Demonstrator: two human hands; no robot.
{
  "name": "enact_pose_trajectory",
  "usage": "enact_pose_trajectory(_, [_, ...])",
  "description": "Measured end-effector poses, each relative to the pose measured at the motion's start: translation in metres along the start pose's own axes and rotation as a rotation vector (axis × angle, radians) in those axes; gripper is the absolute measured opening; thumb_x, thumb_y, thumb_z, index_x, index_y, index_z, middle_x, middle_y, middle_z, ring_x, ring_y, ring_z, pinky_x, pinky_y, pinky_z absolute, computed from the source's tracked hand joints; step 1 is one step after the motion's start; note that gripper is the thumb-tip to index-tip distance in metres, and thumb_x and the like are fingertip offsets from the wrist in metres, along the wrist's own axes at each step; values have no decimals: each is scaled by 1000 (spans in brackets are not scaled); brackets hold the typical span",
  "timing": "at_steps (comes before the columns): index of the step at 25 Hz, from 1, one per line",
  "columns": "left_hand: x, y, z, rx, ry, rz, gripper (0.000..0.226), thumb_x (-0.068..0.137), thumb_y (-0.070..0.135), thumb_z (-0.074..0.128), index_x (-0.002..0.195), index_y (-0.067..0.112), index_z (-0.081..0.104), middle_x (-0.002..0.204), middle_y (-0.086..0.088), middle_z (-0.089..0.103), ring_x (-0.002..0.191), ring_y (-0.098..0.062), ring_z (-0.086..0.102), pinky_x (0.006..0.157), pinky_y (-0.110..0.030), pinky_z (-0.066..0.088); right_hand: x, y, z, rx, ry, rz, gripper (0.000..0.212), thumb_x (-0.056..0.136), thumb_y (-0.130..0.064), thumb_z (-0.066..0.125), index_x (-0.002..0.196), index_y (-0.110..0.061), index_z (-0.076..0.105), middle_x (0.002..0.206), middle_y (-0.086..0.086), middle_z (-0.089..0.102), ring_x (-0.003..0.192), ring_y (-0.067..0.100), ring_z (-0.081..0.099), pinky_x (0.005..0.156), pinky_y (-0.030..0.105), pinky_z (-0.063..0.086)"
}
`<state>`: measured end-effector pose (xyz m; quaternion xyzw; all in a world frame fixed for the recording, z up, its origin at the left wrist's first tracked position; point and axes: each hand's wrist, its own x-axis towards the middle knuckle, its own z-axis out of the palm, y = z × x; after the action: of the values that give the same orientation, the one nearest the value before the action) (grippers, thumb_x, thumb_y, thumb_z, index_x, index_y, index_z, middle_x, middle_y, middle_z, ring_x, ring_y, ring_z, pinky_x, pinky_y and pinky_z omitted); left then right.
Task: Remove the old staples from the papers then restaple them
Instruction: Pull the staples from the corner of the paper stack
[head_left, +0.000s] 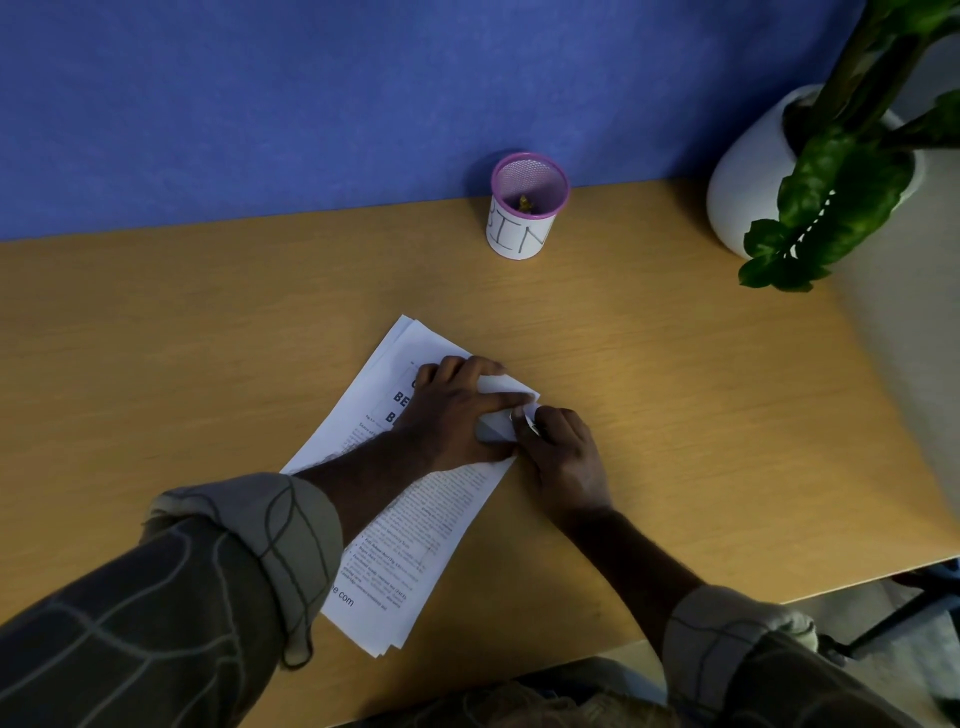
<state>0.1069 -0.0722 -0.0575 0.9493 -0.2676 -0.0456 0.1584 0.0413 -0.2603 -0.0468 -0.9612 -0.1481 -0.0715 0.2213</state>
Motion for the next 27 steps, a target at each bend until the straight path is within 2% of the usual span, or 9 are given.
enact_pose_trajectory(4, [0, 1, -2, -10, -5, -1, 71, 71, 81, 47, 136, 53, 49, 143, 4, 49, 123, -23, 45, 94, -44, 37, 2, -2, -2, -37, -84, 0, 34, 78, 6, 73, 111, 0, 71, 103, 20, 68, 94, 37, 64, 82, 44, 53])
enact_pose_trajectory(7, [0, 1, -3, -17, -20, 5, 72, 72, 81, 47, 138, 52, 48, 144, 3, 48, 125, -24, 44, 95, -44, 38, -1, -4, -4, -17, -72, 36, 32, 94, -14, 63, 123, -2, 65, 108, 17, 67, 98, 29, 61, 85, 33, 49])
enact_pose_trajectory(10, [-1, 0, -2, -40, -15, 3, 73, 72, 81, 52, 139, 52, 47, 144, 3, 47, 126, -23, 42, 97, -46, 37, -5, -6, -4, -16, 4, 69, 37, 93, -21, 59, 125, -2, 64, 106, 20, 65, 96, 33, 59, 76, 37, 53])
enact_pose_trajectory(12, [-1, -1, -2, -43, -29, 0, 75, 71, 81, 53, 140, 52, 43, 145, 3, 45, 127, -23, 39, 98, -47, 36, -8, -4, -7, 10, 30, 151, 43, 94, -27, 50, 129, -4, 62, 108, 20, 62, 98, 32, 56, 76, 37, 50])
enact_pose_trajectory(16, [-1, 1, -1, -20, -54, -24, 84, 70, 82, 54, 144, 43, 42, 144, 4, 44, 127, -23, 39, 99, -46, 34, -9, 11, -13, 20, 67, 263, 38, 93, -16, 63, 130, -9, 61, 110, 20, 61, 101, 33, 54, 78, 42, 52])
enact_pose_trajectory(20, [-4, 7, -4, -69, -2, -43, 90, 71, 76, 61, 147, 32, 40, 144, 5, 45, 130, -21, 41, 102, -45, 35, -3, 19, -18, 17, 56, 364, 32, 96, -18, 59, 127, -10, 64, 109, 19, 62, 103, 33, 54, 81, 42, 51])
enact_pose_trajectory(23, [-10, 19, -8, -35, 87, -53, 85, 74, 72, 61, 144, 26, 44, 142, 2, 48, 131, -21, 42, 104, -43, 39, 2, 21, -21, 9, 27, 418, 32, 97, -23, 57, 127, -14, 64, 110, 15, 62, 104, 30, 52, 85, 41, 47])
enact_pose_trajectory(25, [-19, 26, -9, -16, 159, -109, 80, 76, 70, 60, 140, 24, 49, 140, 1, 50, 130, -22, 44, 104, -43, 41, 7, 23, -25, -15, -7, 453, 32, 97, -26, 56, 127, -16, 63, 111, 12, 62, 105, 29, 51, 87, 40, 44])
enact_pose_trajectory(27, [-27, 24, -14, -12, 205, -245, 75, 76, 65, 65, 138, 24, 51, 140, -2, 51, 130, -24, 44, 104, -44, 40, 12, 24, -30, -37, -50, 458, 35, 96, -31, 57, 128, -18, 62, 112, 10, 62, 106, 30, 50, 88, 40, 41])
